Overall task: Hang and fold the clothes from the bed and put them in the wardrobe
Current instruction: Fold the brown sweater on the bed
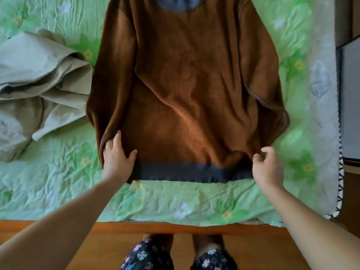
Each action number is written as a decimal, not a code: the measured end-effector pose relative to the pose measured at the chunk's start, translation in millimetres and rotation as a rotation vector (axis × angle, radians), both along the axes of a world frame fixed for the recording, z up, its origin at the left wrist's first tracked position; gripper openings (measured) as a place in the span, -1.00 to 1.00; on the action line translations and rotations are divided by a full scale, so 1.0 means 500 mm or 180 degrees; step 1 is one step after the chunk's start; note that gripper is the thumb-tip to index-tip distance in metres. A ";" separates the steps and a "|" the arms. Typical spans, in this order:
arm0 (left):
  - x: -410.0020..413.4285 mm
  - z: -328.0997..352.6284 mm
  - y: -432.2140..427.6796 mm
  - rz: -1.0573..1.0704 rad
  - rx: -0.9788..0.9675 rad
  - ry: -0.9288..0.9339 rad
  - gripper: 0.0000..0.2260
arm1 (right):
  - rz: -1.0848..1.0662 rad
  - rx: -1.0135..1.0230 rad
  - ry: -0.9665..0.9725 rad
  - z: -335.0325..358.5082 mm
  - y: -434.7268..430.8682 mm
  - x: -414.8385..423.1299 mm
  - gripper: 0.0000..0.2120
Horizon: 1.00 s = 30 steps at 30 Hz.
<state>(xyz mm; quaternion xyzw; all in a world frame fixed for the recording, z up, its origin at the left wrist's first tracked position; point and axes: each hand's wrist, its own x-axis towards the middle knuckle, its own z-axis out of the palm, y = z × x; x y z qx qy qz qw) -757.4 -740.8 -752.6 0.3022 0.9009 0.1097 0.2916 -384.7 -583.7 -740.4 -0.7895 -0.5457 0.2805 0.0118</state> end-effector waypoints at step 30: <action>0.030 0.039 -0.158 0.0191 -0.0703 0.0062 -0.49 | 0.0837 -0.0869 -0.0403 0.033 0.000 0.091 -0.75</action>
